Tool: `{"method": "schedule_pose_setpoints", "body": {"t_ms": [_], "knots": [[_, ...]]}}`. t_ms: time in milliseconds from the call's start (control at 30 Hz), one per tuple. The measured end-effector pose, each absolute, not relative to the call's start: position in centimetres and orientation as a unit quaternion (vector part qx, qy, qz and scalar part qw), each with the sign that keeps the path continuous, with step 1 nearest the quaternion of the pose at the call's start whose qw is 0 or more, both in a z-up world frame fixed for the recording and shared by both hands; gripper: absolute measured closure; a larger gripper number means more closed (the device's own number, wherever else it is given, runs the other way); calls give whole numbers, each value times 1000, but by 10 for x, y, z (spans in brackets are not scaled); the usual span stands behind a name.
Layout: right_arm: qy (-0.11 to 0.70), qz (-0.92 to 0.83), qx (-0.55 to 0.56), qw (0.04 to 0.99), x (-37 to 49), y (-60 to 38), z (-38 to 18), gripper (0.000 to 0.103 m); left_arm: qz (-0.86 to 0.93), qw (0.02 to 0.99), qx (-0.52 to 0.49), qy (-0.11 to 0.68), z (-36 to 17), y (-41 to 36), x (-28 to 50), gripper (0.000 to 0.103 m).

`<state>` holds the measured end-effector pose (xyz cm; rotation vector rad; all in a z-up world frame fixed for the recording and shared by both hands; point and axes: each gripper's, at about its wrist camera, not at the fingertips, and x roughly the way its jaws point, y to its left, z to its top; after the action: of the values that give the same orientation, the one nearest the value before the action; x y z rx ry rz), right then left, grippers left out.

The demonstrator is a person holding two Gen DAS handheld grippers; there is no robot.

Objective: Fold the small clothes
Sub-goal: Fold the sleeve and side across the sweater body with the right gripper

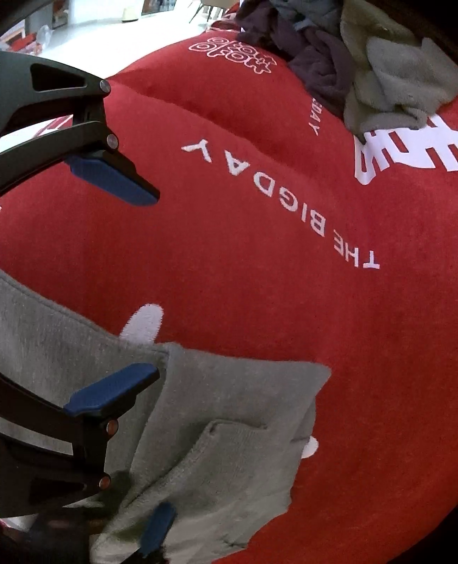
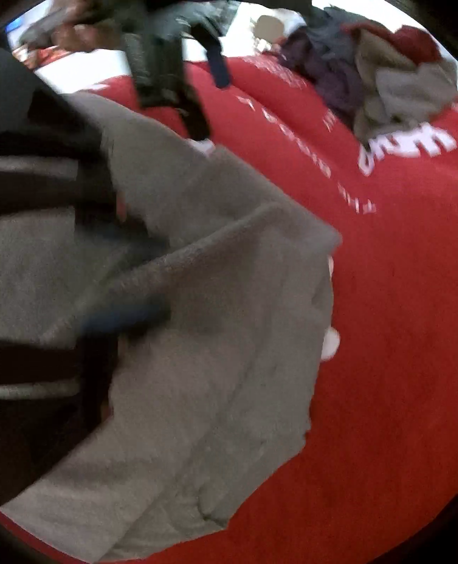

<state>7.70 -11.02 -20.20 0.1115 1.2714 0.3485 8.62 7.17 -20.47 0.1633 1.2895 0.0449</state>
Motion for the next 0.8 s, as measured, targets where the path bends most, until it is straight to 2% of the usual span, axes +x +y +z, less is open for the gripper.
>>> {"method": "schedule_pose_setpoints", "body": {"t_ms": [33, 133, 333, 433, 500, 567, 600, 633, 667, 700, 800], "knots": [[588, 168, 48, 790, 69, -109, -196, 29, 16, 797, 75, 599, -202, 70, 88, 12], [591, 169, 80, 785, 48, -126, -184, 29, -7, 801, 73, 595, -193, 53, 87, 12], [580, 29, 333, 743, -27, -249, -191, 29, -95, 803, 82, 582, -187, -9, 93, 12], [539, -60, 475, 693, -87, -311, -208, 32, -111, 791, 102, 592, -206, -39, 100, 12], [521, -90, 520, 670, -108, -334, -217, 35, -109, 785, 116, 599, -218, -48, 102, 12], [490, -108, 568, 653, -124, -352, -229, 42, -93, 777, 138, 607, -231, -50, 102, 12], [475, -112, 588, 645, -130, -360, -234, 50, -92, 775, 136, 610, -234, -47, 101, 12], [458, -122, 612, 633, -134, -366, -239, 72, -91, 775, 130, 611, -235, -43, 100, 12], [450, -129, 622, 628, -136, -370, -241, 86, -91, 775, 128, 612, -234, -40, 98, 12], [447, -131, 624, 628, -135, -373, -241, 95, -91, 775, 131, 611, -233, -38, 96, 12], [438, -121, 601, 657, -137, -379, -227, 96, -98, 777, 147, 604, -231, -35, 87, 11]]}}
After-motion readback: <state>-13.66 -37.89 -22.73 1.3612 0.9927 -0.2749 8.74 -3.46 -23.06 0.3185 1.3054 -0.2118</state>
